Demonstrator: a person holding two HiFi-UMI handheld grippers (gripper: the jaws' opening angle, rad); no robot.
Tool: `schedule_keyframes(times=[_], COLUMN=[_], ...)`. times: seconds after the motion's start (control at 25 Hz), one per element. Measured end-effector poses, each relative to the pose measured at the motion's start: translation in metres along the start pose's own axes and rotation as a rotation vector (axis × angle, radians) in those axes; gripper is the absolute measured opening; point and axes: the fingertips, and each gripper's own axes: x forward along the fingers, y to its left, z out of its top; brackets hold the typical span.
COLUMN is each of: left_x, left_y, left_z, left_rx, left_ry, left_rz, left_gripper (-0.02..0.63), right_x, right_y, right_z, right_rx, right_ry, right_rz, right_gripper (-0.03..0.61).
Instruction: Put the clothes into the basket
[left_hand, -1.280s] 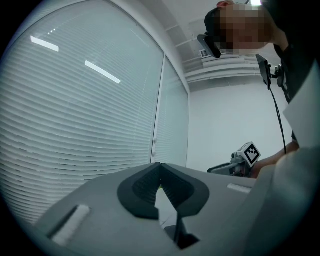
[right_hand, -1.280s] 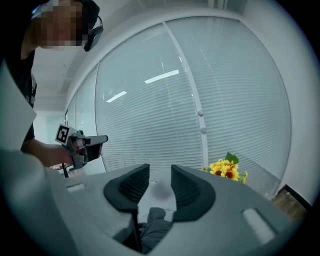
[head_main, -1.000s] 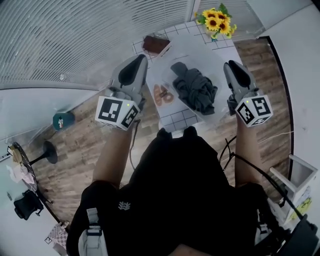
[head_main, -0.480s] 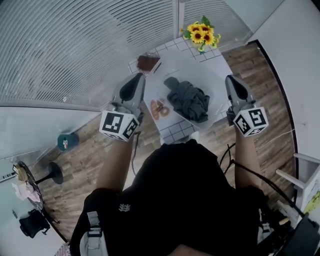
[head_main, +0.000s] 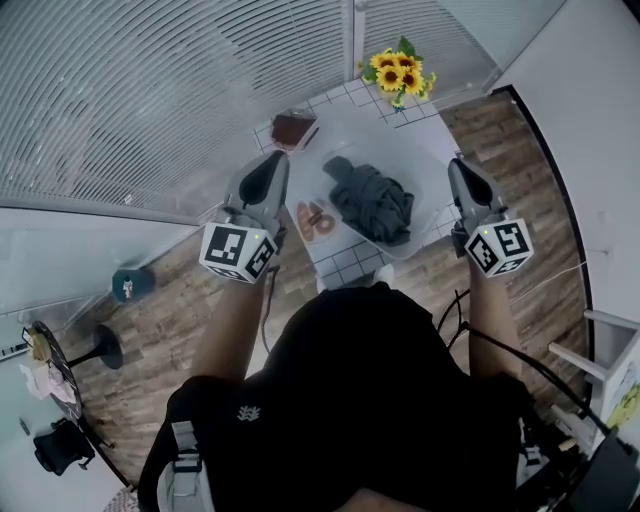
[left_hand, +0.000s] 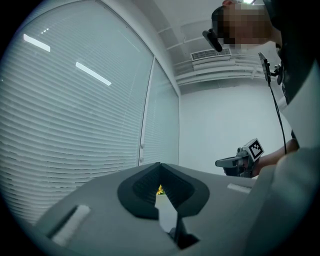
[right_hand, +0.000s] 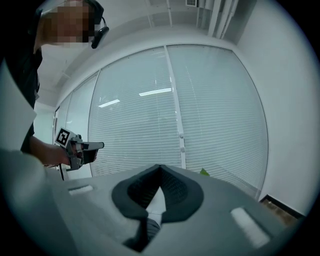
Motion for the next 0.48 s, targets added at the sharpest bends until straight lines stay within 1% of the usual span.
schedule_keyframes(times=[0.48], left_x=[-0.0054], left_y=[-0.0104], left_z=[0.0058], left_rx=[0.003], left_ry=[-0.003], left_rz=[0.006], left_gripper=[0.006], right_x=[-0.0091], right_y=[0.0], right_z=[0.0051], right_rx=[-0.017], right_ry=[-0.004], right_rz=[0.008], right_gripper=[0.002])
